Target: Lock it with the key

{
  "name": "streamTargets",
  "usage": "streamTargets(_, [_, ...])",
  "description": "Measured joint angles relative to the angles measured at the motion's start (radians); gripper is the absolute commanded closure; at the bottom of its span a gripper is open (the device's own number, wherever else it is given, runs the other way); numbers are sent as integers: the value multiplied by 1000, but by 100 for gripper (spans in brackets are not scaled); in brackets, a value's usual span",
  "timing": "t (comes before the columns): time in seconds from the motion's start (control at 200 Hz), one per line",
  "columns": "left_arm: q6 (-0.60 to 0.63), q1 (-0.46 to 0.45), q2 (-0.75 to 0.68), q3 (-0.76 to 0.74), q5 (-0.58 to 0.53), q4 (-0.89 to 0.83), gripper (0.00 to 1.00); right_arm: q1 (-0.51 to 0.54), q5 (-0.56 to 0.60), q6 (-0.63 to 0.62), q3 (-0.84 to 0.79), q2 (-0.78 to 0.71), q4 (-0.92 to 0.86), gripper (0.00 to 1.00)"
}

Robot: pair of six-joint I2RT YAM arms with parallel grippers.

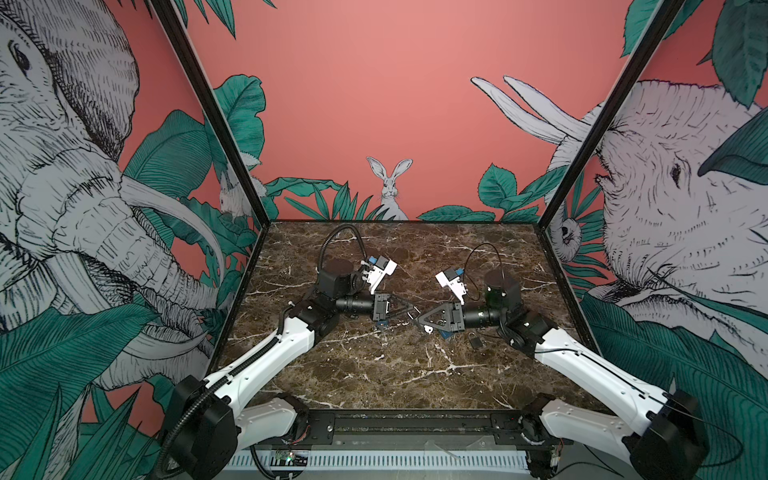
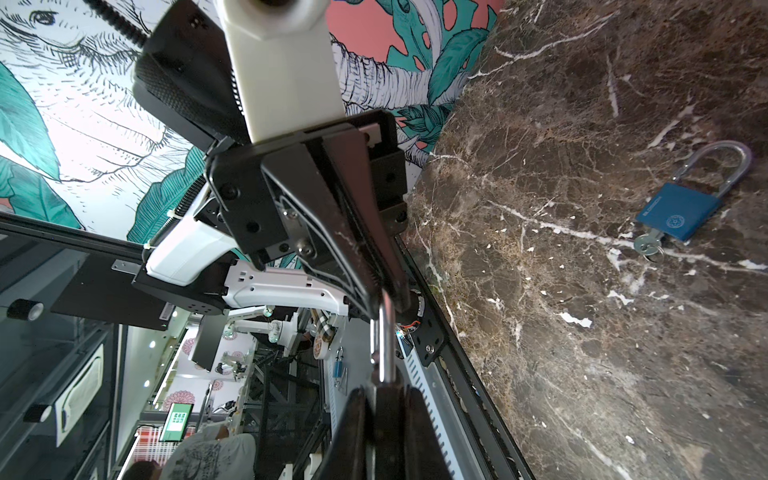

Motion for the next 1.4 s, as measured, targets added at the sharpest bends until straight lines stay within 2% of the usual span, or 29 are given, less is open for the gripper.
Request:
streamTargets(0.6, [-65, -5, -5, -68, 3, 119, 100, 0, 4, 117, -62, -13, 118, 100])
streamTargets(0.87, [-109, -28, -13, -103, -27, 177, 100, -1, 5, 124, -72, -13, 121, 100])
streamTargets(1.125, [-154, -61, -60, -142, -98, 207, 100, -1, 6, 101, -72, -11, 119, 100])
streamTargets(1.4, [-202, -123, -112, -201, -248, 237, 100, -2, -16, 79, -72, 16, 109, 100])
